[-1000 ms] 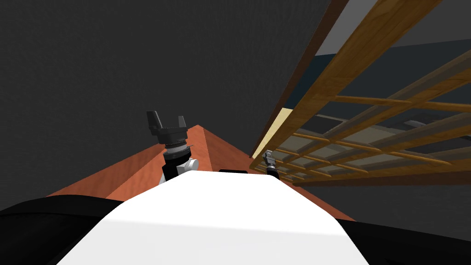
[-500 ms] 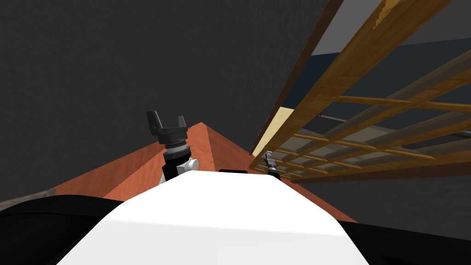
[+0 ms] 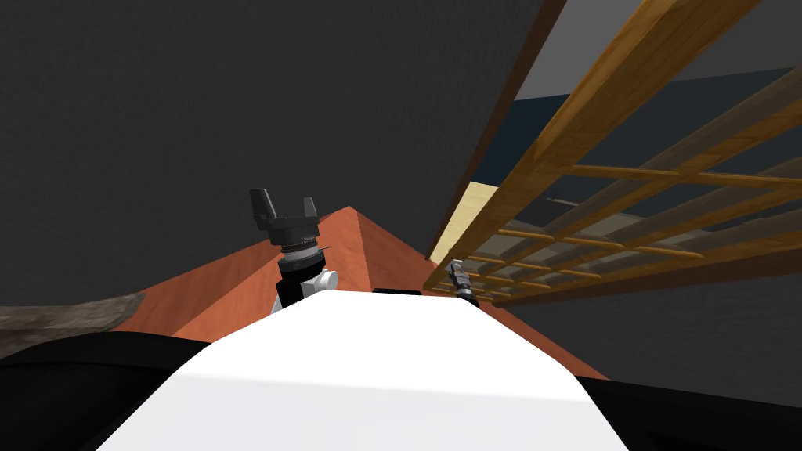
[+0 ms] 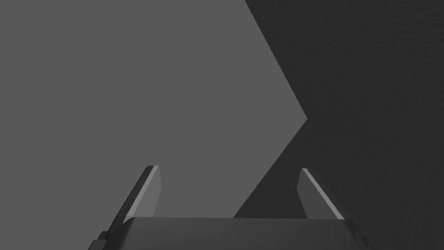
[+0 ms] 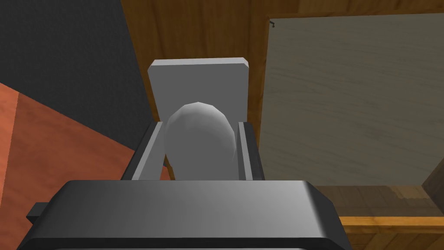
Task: Pull the door open
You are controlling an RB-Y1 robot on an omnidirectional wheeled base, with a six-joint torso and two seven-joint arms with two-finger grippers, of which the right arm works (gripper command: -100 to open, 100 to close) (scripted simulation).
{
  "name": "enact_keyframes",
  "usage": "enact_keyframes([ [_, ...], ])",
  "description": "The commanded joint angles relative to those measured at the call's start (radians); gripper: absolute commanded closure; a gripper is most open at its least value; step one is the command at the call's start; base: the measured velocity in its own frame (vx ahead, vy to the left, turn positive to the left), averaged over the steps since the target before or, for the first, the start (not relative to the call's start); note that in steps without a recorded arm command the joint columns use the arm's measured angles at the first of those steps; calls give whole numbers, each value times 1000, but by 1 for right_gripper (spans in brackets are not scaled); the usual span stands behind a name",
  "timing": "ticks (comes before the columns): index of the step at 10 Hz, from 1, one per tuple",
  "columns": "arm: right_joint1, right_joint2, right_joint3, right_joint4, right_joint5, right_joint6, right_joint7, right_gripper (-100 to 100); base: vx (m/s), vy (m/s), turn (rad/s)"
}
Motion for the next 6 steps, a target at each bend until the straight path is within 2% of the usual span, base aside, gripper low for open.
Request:
enact_keyframes([
  [1, 7, -10, 12, 4, 7, -22, -16, 100, -227, -41, 131],
  [4, 26, -42, 46, 13, 26, -72, -56, 100, -245, -51, 149],
  [6, 36, -58, 63, 17, 35, -96, -76, 100, -251, -44, 103],
])
